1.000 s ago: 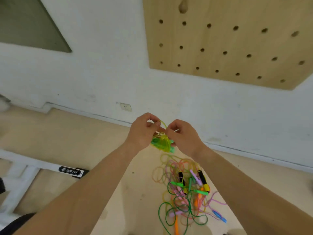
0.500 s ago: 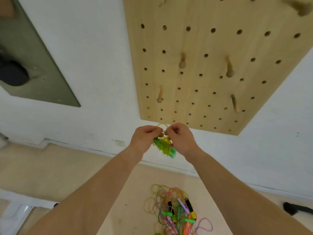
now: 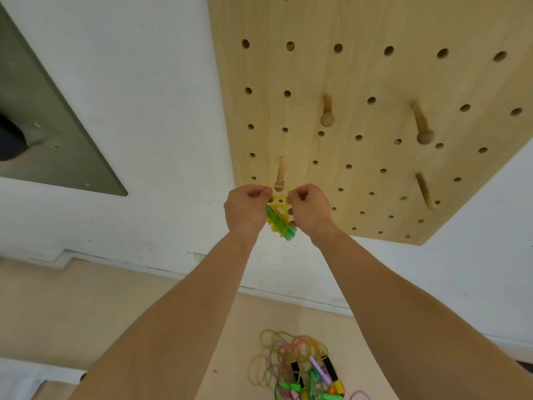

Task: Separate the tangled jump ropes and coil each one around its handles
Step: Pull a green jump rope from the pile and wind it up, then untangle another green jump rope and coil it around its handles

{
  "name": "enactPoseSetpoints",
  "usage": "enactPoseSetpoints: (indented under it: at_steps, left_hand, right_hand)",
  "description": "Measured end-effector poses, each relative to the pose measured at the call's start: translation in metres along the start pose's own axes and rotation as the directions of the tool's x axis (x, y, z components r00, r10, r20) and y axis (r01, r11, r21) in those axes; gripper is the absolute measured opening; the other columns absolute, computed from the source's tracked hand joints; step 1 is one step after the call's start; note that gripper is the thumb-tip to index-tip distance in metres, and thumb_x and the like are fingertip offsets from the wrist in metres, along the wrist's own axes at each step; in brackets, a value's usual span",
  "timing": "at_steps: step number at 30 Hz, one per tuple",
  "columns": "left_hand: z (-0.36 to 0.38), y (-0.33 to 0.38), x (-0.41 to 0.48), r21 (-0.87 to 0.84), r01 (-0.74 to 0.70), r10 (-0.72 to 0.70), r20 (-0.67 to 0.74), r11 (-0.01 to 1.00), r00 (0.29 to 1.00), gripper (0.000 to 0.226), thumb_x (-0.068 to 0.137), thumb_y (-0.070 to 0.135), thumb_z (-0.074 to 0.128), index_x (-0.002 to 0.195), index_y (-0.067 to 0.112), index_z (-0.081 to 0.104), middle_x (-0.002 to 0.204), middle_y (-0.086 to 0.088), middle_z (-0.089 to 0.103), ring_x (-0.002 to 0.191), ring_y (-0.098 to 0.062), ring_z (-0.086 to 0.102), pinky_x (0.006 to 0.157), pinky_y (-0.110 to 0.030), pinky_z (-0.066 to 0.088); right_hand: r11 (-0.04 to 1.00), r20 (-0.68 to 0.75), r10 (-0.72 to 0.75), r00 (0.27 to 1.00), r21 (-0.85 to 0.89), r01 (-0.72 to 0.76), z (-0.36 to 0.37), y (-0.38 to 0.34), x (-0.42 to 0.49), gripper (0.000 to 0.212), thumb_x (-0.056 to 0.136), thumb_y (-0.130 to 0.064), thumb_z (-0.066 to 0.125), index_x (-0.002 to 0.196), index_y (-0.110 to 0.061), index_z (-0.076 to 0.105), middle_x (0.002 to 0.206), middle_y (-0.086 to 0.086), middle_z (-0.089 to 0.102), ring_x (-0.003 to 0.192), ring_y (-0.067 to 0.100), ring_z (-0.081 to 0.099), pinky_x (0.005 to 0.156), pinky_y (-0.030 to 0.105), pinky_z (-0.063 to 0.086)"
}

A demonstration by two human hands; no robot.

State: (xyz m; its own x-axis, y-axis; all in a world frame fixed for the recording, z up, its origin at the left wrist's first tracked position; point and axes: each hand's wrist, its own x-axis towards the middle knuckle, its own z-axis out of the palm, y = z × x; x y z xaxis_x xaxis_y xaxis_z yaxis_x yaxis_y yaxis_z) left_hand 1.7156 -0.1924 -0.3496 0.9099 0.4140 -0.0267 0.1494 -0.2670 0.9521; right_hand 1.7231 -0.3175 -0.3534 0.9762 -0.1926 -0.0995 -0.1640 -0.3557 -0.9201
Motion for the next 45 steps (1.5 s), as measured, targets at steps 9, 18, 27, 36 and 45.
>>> enactPoseSetpoints:
  at_steps: [9, 18, 27, 36, 45]
  left_hand:
    - [0.026, -0.017, 0.039, 0.019, 0.011, -0.011, -0.023, 1.000, 1.000, 0.012, 0.089, 0.032, 0.071, 0.097, 0.026, 0.077, 0.085, 0.014, 0.068, 0.091, -0.013, 0.066, 0.083, -0.029, 0.052]
    - [0.031, -0.033, 0.055, -0.037, -0.123, 0.126, 0.087, 0.992, 0.988, 0.013, 0.091, 0.015, 0.070, 0.086, 0.028, 0.073, 0.080, 0.018, 0.069, 0.081, -0.001, 0.066, 0.077, -0.018, 0.048]
    - [0.044, -0.029, 0.079, -0.056, -0.115, 0.120, 0.109, 0.992, 0.987, 0.007, 0.088, 0.016, 0.072, 0.091, 0.021, 0.077, 0.087, 0.008, 0.073, 0.090, -0.009, 0.068, 0.080, -0.012, 0.047]
    - [0.031, -0.029, 0.081, -0.040, -0.070, 0.075, 0.141, 0.997, 0.987, 0.029, 0.087, 0.024, 0.076, 0.114, 0.015, 0.072, 0.109, -0.002, 0.073, 0.103, -0.015, 0.067, 0.095, -0.031, 0.053]
    - [-0.027, -0.036, 0.019, 0.318, -0.042, -0.041, 0.250, 0.947, 0.967, 0.019, 0.088, 0.021, 0.064, 0.105, 0.018, 0.073, 0.102, 0.007, 0.067, 0.096, -0.016, 0.063, 0.075, -0.019, 0.049]
  right_hand:
    - [0.999, -0.109, -0.036, 0.993, -0.007, 0.035, 0.023, 0.012, 0.035, 0.010, 0.102, -0.023, 0.049, 0.102, -0.017, 0.056, 0.087, -0.006, 0.059, 0.080, 0.016, 0.058, 0.076, 0.037, 0.054]
    - [0.968, -0.024, -0.180, 0.983, -0.185, 0.173, 0.024, 0.025, 0.052, 0.009, 0.102, -0.017, 0.049, 0.103, -0.014, 0.057, 0.091, -0.003, 0.060, 0.081, 0.016, 0.056, 0.071, 0.033, 0.047]
    - [0.972, -0.043, -0.201, 0.979, -0.129, 0.194, 0.020, 0.020, 0.077, 0.009, 0.097, -0.014, 0.057, 0.090, -0.018, 0.062, 0.079, -0.015, 0.059, 0.074, 0.001, 0.053, 0.059, 0.010, 0.036]
    - [0.989, -0.056, -0.098, 0.994, -0.120, 0.090, 0.009, 0.020, 0.072, 0.019, 0.099, -0.020, 0.052, 0.114, -0.018, 0.064, 0.104, -0.004, 0.064, 0.091, 0.014, 0.059, 0.074, 0.025, 0.042]
    - [0.971, -0.010, -0.043, 0.999, -0.236, 0.039, -0.050, 0.038, 0.015, 0.017, 0.098, -0.024, 0.051, 0.109, -0.021, 0.064, 0.096, -0.005, 0.064, 0.084, 0.016, 0.061, 0.070, 0.029, 0.049]
